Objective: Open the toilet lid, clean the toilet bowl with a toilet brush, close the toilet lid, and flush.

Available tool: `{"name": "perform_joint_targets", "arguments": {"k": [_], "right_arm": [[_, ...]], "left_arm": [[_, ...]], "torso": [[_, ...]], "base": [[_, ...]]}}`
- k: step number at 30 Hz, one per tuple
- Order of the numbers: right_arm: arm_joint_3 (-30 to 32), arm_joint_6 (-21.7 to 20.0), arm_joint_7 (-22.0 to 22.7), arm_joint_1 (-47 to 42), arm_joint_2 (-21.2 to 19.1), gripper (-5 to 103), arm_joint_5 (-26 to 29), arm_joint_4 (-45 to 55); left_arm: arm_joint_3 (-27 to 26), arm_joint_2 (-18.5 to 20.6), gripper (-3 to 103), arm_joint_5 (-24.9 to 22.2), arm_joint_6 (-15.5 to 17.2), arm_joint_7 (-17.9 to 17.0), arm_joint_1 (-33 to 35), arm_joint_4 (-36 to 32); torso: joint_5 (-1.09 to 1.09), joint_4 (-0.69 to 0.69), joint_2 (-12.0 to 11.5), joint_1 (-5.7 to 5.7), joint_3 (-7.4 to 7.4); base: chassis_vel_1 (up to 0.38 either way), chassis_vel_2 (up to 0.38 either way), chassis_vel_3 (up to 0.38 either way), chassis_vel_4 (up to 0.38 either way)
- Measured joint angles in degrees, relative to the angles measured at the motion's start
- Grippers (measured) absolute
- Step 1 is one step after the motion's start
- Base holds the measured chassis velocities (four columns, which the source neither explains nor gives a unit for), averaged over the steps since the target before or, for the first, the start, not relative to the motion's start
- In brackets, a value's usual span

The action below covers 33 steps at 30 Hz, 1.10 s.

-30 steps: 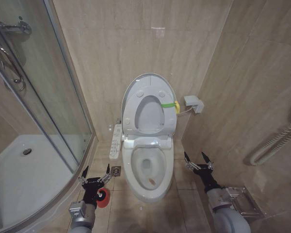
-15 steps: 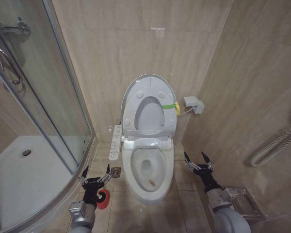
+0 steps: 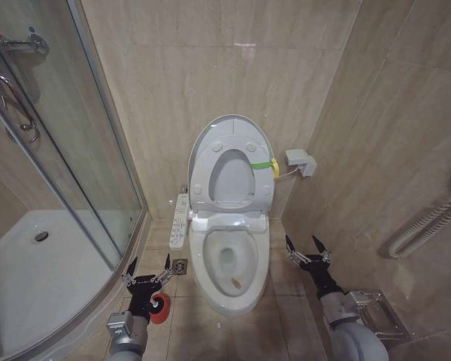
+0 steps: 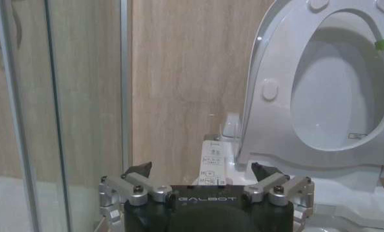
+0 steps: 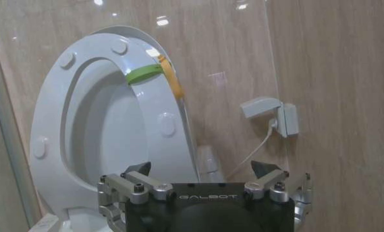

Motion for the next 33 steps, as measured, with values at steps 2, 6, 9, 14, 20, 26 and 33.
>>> {"name": "perform_joint_targets", "arguments": {"k": [2, 6, 9, 14, 20, 26, 33], "right_arm": [[0.00, 0.00, 0.00, 0.00, 0.00, 100, 0.00, 0.00], [0.00, 0.00, 0.00, 0.00, 0.00, 100, 0.00, 0.00], [0.00, 0.00, 0.00, 0.00, 0.00, 100, 0.00, 0.00], [0.00, 0.00, 0.00, 0.00, 0.00, 100, 0.00, 0.00], [0.00, 0.00, 0.00, 0.00, 0.00, 100, 0.00, 0.00], [0.00, 0.00, 0.00, 0.00, 0.00, 100, 0.00, 0.00], [0.00, 0.00, 0.00, 0.00, 0.00, 100, 0.00, 0.00]], "left_arm": [[0.00, 0.00, 100, 0.00, 0.00, 0.00, 0.00, 0.00], [0.00, 0.00, 100, 0.00, 0.00, 0.00, 0.00, 0.00], [0.00, 0.00, 100, 0.00, 0.00, 0.00, 0.00, 0.00], [0.00, 0.00, 100, 0.00, 0.00, 0.00, 0.00, 0.00], [0.00, 0.00, 100, 0.00, 0.00, 0.00, 0.00, 0.00], [0.00, 0.00, 100, 0.00, 0.00, 0.00, 0.00, 0.00], [0.00, 0.00, 100, 0.00, 0.00, 0.00, 0.00, 0.00]], "torso": [[0.00, 0.00, 0.00, 0.00, 0.00], [0.00, 0.00, 0.00, 0.00, 0.00], [0.00, 0.00, 0.00, 0.00, 0.00], [0.00, 0.00, 0.00, 0.00, 0.00], [0.00, 0.00, 0.00, 0.00, 0.00], [0.00, 0.00, 0.00, 0.00, 0.00], [0.00, 0.00, 0.00, 0.00, 0.00]], "base": [[0.000, 0.000, 0.000, 0.000], [0.000, 0.000, 0.000, 0.000], [0.000, 0.000, 0.000, 0.000], [0.000, 0.000, 0.000, 0.000], [0.000, 0.000, 0.000, 0.000], [0.000, 0.000, 0.000, 0.000], [0.000, 0.000, 0.000, 0.000]]}}
